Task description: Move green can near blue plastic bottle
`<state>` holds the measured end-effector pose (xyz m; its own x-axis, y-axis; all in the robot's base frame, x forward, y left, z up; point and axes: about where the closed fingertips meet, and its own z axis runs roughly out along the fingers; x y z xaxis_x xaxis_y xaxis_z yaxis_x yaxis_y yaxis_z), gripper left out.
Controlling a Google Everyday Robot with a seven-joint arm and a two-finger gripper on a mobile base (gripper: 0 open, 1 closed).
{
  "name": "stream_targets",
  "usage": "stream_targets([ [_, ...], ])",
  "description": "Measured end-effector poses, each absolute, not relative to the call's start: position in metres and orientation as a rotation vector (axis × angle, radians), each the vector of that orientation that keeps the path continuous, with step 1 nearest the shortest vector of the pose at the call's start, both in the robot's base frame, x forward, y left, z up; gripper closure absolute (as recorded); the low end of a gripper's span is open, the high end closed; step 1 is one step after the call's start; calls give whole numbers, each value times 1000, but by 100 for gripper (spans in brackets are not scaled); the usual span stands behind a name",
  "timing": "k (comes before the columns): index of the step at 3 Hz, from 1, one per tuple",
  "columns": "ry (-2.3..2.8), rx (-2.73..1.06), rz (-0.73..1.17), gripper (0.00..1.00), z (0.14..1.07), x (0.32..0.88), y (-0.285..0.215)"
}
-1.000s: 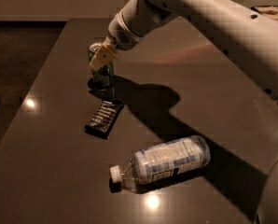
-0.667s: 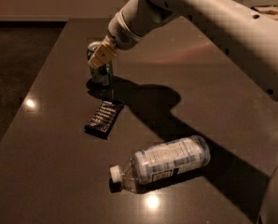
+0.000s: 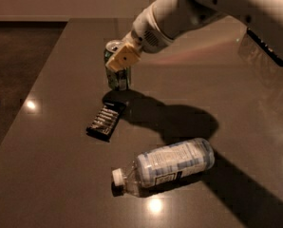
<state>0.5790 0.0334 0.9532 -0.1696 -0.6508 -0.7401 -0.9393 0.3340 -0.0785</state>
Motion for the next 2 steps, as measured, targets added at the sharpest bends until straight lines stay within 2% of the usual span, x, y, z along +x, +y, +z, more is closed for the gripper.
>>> stream_targets([
  [2,1909,-1388,505,100,944,513,-26],
])
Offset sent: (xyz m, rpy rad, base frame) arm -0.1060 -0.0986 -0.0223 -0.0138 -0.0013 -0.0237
